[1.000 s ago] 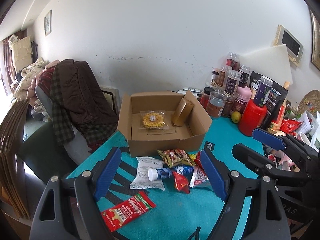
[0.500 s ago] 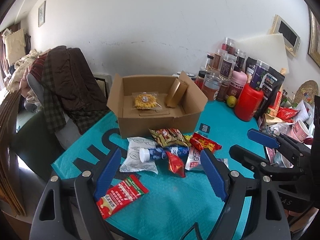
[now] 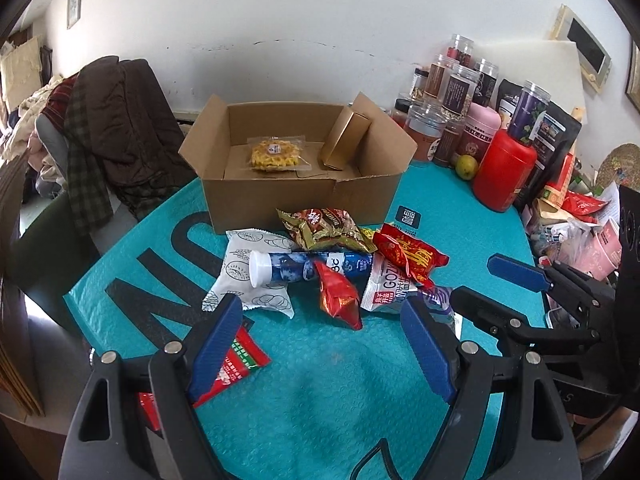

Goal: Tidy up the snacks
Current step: 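Withdraw both tools from the box back toward the snack pile, then grasp the red chip bag with the left tool while the right tool grasps the GOZKH bag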

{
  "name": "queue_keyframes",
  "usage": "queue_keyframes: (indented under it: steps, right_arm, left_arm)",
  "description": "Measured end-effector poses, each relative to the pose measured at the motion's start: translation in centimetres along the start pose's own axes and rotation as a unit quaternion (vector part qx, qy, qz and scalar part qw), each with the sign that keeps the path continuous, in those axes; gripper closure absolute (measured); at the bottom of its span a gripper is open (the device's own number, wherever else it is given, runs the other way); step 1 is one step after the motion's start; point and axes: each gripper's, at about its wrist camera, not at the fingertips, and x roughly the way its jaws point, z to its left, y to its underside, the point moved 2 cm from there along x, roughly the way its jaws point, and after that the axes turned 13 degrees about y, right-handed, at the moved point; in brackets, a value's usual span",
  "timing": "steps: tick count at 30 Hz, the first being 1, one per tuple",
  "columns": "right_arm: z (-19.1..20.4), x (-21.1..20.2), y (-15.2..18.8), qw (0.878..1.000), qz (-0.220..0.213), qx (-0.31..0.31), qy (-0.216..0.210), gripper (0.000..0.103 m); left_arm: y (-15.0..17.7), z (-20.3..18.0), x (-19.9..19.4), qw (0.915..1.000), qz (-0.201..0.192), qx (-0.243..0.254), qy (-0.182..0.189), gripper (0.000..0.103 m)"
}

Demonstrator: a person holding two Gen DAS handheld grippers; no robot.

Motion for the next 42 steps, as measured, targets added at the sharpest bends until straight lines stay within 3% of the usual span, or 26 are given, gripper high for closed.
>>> queue_keyframes:
  steps: [6, 12, 30, 36, 39, 42]
  right_arm:
    - [-1.1, 2.5, 1.3, 0.999, 0.036, 0.004, -0.008, 0.039]
    - [-1.9, 4.7, 2.1, 0.998, 0.059, -0.005, -0.010, 0.029]
    - [-3.3, 10.3, 2.5, 0.992, 0.117, -0.014, -0.052, 0.023]
    - [-2.7, 10.8, 2.9, 0.992, 0.112, -0.033, -0.053, 0.023]
    - [-2.7, 10.6, 3.0, 0.992, 0.110, -0.029, -0.051, 0.025]
    - [-3.2, 10.6, 3.0, 0.993, 0.107, -0.017, -0.052, 0.038]
  left_arm:
    - [0.7, 0.8, 2.3, 0.9993, 0.022, -0.026, 0.013, 0.021]
    - [1.3, 1.3, 4.7, 0.9979, 0.048, -0.041, 0.016, 0.021]
    - [0.7, 1.6, 9.9, 0.9955, 0.066, -0.029, 0.061, 0.021]
    - [0.7, 1.9, 11.6, 0.9923, 0.082, -0.037, 0.085, 0.029]
    - [0.8, 1.7, 12.3, 0.9919, 0.093, -0.027, 0.083, 0.044]
    - [1.2, 1.8, 13.1, 0.9900, 0.104, -0.032, 0.090, 0.066]
